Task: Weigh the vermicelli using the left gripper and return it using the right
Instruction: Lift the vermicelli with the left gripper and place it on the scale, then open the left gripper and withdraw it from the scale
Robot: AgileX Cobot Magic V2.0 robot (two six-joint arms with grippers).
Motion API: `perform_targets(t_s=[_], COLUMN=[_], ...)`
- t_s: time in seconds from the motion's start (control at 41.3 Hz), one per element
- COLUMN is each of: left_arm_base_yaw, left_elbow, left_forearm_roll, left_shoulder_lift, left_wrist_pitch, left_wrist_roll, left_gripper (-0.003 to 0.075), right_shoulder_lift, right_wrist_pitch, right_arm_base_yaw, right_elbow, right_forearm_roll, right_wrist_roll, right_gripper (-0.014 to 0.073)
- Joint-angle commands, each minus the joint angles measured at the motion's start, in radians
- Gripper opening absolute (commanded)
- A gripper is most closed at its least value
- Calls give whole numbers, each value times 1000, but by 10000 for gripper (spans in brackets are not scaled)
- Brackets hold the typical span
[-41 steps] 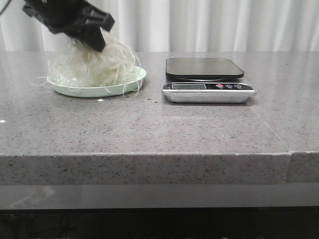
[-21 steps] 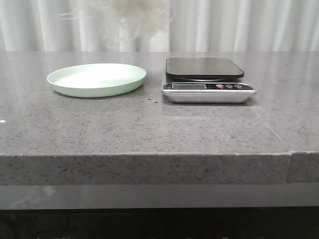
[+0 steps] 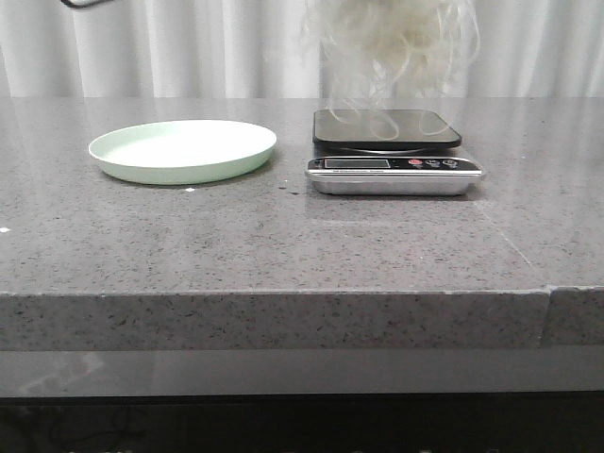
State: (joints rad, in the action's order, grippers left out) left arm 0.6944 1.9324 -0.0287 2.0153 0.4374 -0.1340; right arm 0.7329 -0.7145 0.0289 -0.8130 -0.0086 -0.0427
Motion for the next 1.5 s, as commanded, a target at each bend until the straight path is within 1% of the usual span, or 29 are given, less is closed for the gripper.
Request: perform_targets(t_s=[0.0, 0.073, 0.145, 0.194, 0.218, 0.266, 0.339, 0.363, 0.533, 0.703, 0.799, 0.872, 1.017, 1.236, 1.478], left_arm_base_yaw=[5, 3, 3, 3, 3, 3, 3, 3, 3, 3, 3, 3, 3, 3, 3], left_elbow=[44, 44, 44, 44, 44, 44, 44, 44, 44, 31, -11, -70, -249, -529, -774], left_forearm_roll=[-7, -7, -7, -7, -7, -7, -7, -7, -7, -9, -9, -9, -10, -10, -10], left_shoulder_lift=[-25, -5, 0, 0, 0, -1, -16, -22, -105, -240, -324, -387, -552, -791, -1036], left_wrist_pitch=[-90, -77, -61, -53, -53, -47, -36, -28, 53, 176, 195, 193, 185, 113, 110], left_wrist_roll=[0, 0, 0, 0, 0, 0, 0, 0, 1, 6, 6, 8, 8, 8, 10], left_gripper=[142, 156, 199, 270, 291, 374, 438, 444, 439, 439, 439, 439, 439, 439, 439], right_shoulder_lift=[5, 5, 5, 5, 5, 5, 5, 5, 5, 5, 5, 5, 5, 5, 5], right_wrist_pitch=[57, 57, 57, 57, 57, 57, 57, 57, 57, 57, 57, 57, 57, 57, 57], right_arm_base_yaw=[-5, -5, -5, -5, -5, -5, -5, -5, -5, -5, -5, -5, -5, -5, -5], right_elbow=[-33, -33, -33, -33, -33, -33, -33, -33, -33, -33, -33, -33, -33, -33, -33], right_forearm_roll=[-13, -13, -13, -13, -13, -13, -13, -13, -13, -13, -13, -13, -13, -13, -13], right_wrist_roll=[10, 10, 10, 10, 10, 10, 10, 10, 10, 10, 10, 10, 10, 10, 10], right_gripper=[524, 524, 524, 524, 524, 524, 524, 524, 524, 524, 524, 524, 524, 524, 524])
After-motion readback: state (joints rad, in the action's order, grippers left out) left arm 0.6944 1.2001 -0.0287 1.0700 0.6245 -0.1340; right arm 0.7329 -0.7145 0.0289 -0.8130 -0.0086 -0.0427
